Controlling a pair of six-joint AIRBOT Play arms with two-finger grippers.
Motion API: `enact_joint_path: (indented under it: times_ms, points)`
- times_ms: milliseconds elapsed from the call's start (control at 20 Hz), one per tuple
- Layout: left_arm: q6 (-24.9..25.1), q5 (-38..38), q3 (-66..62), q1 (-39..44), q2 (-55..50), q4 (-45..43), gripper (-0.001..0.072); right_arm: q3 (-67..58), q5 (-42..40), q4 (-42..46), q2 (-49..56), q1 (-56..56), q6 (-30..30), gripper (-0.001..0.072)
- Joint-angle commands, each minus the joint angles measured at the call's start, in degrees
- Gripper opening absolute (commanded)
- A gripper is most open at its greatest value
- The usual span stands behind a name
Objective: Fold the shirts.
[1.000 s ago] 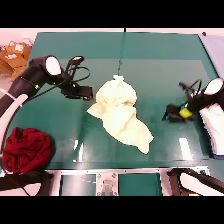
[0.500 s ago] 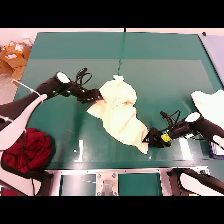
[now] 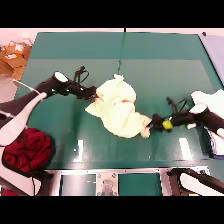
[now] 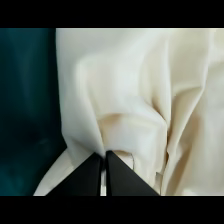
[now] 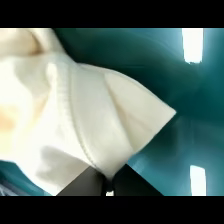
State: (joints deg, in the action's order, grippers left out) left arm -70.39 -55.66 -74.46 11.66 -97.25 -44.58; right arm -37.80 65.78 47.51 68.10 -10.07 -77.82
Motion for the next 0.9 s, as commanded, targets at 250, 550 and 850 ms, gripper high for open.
enact_joint_path:
  times_ms: [250,550,850]
  points:
    - [-10.34,-19.32,0.61,-4.26,22.25,-34.21,0.0018,-35.39,-0.72,-0.02,8.66,-10.58,-3.13,0.0016]
    - [-12.07,-13.94,-9.53,-4.26,42.38,-33.24,0.0017,-52.74,7.48,-2.86,5.07,-10.4,-2.97,0.0016]
    - [-8.37,-14.69,-33.31,-4.26,50.77,-30.34,0.0017,-65.64,7.98,-5.27,-11.23,-10.4,-2.97,0.0016]
